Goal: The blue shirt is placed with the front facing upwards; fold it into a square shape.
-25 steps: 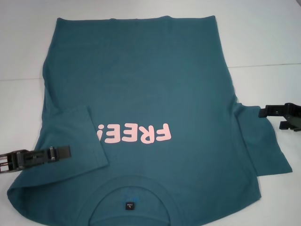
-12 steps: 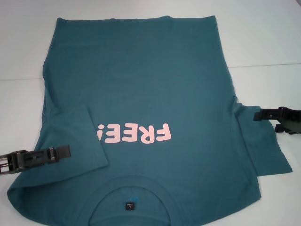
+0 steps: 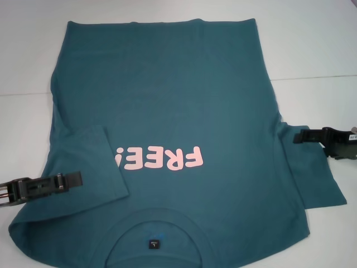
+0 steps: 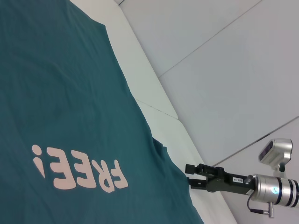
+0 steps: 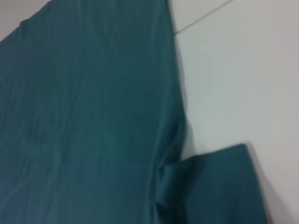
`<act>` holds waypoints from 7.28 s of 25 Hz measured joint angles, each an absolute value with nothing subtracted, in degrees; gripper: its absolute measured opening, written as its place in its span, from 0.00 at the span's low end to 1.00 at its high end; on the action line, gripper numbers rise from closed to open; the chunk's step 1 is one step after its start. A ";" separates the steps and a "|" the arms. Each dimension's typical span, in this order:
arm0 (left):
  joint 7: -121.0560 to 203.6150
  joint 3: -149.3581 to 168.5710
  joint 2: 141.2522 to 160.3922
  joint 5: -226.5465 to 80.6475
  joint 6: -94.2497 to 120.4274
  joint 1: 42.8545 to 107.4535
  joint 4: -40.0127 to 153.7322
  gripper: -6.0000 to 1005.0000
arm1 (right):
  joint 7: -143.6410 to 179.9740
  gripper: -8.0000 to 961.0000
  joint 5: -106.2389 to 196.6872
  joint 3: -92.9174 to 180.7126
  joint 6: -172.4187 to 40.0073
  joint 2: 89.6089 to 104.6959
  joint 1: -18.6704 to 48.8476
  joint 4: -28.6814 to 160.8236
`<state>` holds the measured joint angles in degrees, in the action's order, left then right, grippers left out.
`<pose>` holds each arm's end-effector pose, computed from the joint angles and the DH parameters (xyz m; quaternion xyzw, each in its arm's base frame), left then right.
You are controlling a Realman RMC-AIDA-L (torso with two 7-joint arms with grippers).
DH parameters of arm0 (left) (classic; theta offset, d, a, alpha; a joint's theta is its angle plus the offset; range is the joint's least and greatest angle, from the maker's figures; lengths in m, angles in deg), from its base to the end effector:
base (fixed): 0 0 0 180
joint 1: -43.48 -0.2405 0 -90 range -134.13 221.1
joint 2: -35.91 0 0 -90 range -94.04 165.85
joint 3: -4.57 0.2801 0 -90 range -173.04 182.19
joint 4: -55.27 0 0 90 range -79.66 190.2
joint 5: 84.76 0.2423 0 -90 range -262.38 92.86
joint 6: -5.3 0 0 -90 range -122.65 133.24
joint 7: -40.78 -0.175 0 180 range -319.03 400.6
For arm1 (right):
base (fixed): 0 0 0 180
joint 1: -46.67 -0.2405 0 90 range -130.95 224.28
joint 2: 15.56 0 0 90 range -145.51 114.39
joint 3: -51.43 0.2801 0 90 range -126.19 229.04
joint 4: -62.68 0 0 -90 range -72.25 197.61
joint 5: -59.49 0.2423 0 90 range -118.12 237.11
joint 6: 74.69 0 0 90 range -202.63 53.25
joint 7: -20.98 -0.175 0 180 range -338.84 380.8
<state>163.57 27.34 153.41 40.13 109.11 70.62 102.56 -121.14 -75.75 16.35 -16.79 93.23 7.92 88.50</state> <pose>-0.3205 0.3441 0.0341 -0.7896 -0.5440 -0.2784 0.0557 0.3870 0.4580 0.0212 -0.6596 0.6830 0.1380 0.2817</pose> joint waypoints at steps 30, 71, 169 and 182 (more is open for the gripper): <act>164.39 27.34 153.44 39.26 109.58 70.82 102.56 0.94 | -121.77 0.79 -75.16 13.01 -13.72 92.60 6.04 89.58; 164.53 25.93 153.33 39.25 109.49 69.98 102.55 0.94 | -128.88 0.03 -80.37 13.54 -1.05 90.61 4.33 99.22; 165.63 21.45 153.42 39.16 107.07 69.67 101.06 0.94 | -126.23 0.24 -85.76 7.44 -6.54 96.42 0.34 96.21; 165.70 21.45 153.32 39.16 106.73 69.67 101.06 0.94 | -125.77 0.02 -78.32 8.14 -3.25 96.24 0.14 96.67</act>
<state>165.70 21.45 153.32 39.16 106.73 69.67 101.06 -125.77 -78.32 8.14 -3.25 96.24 0.14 96.67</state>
